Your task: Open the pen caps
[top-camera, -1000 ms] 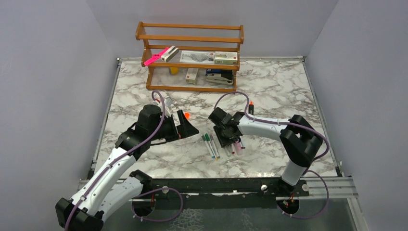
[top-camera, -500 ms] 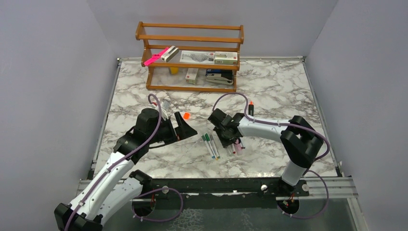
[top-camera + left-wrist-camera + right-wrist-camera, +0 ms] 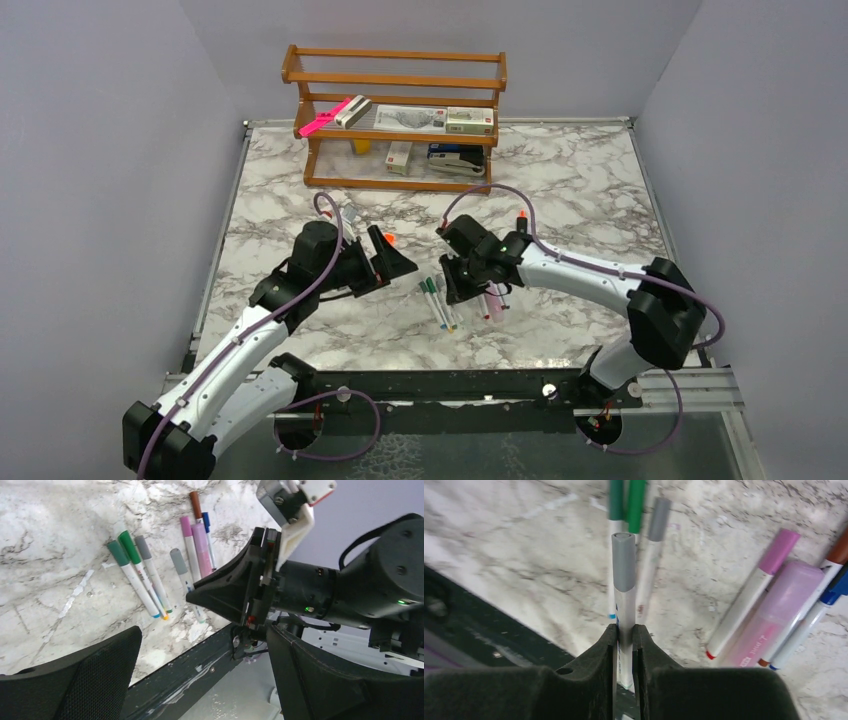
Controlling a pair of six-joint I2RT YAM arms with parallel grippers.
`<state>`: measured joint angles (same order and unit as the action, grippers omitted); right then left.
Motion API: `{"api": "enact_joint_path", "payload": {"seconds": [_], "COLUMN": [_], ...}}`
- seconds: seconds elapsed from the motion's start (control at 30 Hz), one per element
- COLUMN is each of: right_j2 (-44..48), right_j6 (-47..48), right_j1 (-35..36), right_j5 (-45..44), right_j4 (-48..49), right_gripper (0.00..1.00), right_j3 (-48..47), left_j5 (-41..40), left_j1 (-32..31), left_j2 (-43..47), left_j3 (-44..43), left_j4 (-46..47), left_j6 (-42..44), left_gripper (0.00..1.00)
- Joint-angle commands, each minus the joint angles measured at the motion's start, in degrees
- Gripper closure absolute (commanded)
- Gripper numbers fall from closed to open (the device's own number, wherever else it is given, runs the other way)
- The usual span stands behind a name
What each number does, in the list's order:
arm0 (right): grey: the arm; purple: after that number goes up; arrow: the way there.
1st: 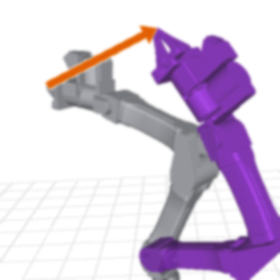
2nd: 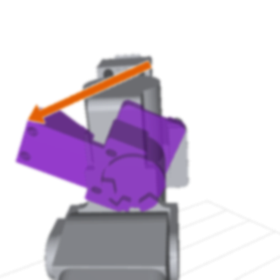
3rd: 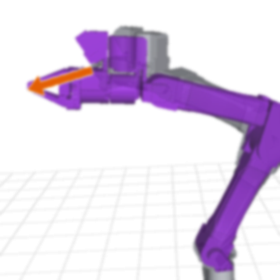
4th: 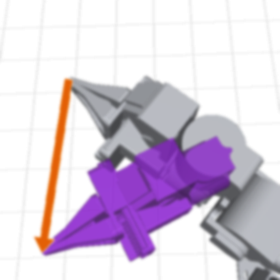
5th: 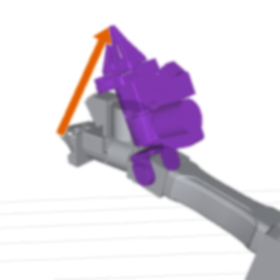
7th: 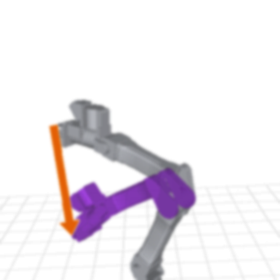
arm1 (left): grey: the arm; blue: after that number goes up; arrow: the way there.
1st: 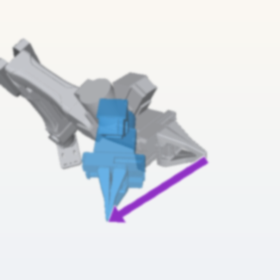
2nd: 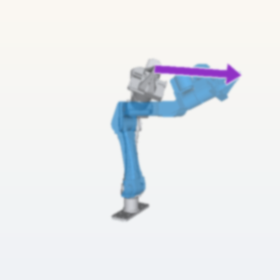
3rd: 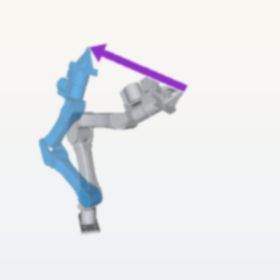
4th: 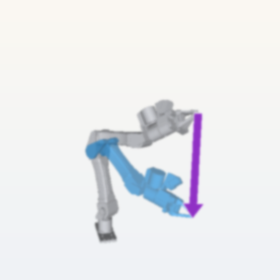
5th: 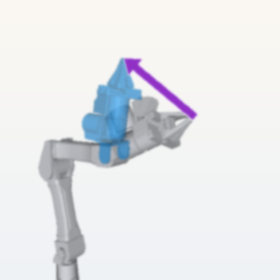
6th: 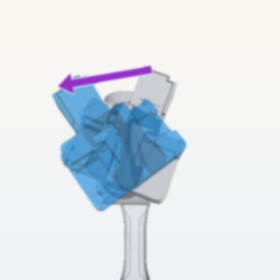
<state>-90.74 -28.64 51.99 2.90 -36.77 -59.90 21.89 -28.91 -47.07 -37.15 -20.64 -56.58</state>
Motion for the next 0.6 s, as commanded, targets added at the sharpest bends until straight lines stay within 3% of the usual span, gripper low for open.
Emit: {"api": "enact_joint_path", "payload": {"seconds": [0.0, 0.23, 0.57], "right_j2": [4.88, 9.63, 11.81], "right_j6": [-4.25, -10.97, -16.45], "right_j1": [0.4, 0.4, 0.35], "right_j5": [8.93, 19.04, 25.92], "right_j4": [4.71, 13.65, 22.85], "right_gripper": [0.92, 0.93, 0.94], "right_j3": [-3.52, -3.91, -0.71], "left_j5": [1.27, 0.67, -0.96], "left_j1": [-0.53, -0.81, -1.47], "left_j2": [0.56, -0.48, 0.11], "left_j3": [0.76, 0.85, 1.34], "left_j4": [7.21, 11.16, 12.91], "left_j6": [-4.23, -6.53, -8.26], "left_gripper": [0.02, 0.06, 0.09]}}
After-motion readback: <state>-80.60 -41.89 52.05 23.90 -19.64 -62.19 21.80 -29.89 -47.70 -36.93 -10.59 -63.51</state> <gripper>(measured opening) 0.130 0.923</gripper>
